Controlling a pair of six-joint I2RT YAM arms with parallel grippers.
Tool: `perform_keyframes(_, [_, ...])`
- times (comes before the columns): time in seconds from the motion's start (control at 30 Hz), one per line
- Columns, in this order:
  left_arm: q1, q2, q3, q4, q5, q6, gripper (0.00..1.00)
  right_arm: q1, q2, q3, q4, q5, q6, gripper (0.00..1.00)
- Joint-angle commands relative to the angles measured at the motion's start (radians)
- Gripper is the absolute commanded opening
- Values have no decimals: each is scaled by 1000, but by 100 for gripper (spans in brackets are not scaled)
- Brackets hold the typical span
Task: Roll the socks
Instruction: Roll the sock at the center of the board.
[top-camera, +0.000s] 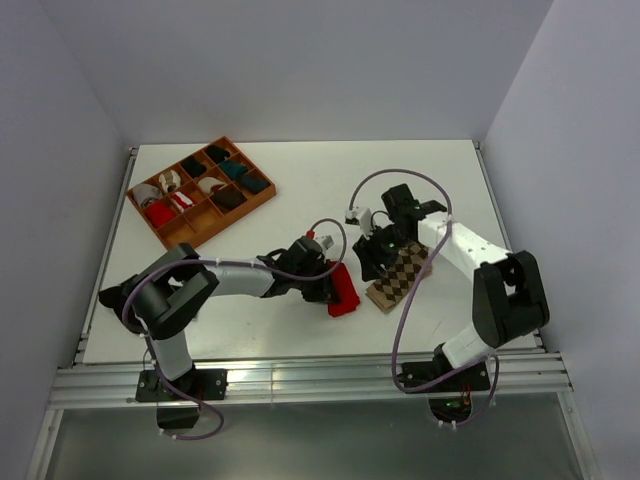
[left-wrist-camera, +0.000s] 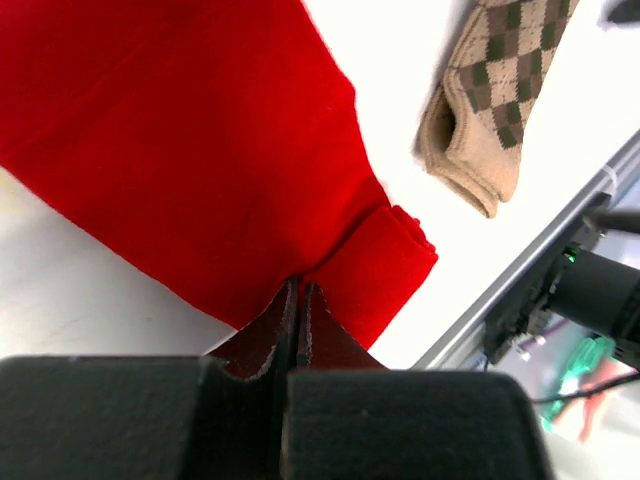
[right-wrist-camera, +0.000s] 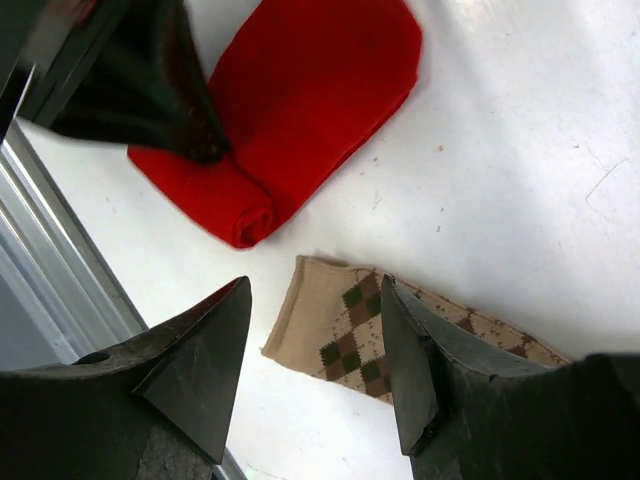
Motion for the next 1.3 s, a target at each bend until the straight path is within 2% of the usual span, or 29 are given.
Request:
perform_keyframes(0.0, [50,70,-43,-226,22,63,0,14,-85,-46,45,-20,-70,62])
perform_keyframes(0.2, [124,109,-17,-285,128,139,0,101,-209,-172,111,45,-185,64])
perform_keyframes(0.43, [152,175,37,-343,208,195,0,330,-335,-303,272,170,-184,70])
perform_keyframes(0.57, [162,203,48,-354,231,201,0,431,-321,-319,322,221,-188,70])
perform_keyframes(1.0, [187,241,69,-367,297,228,0,621,-239,-405,503,425,-216,70])
perform_keyframes(1.27, [193,238,66,-371,302,238,0,666,-177,-421,563,494,-223,69])
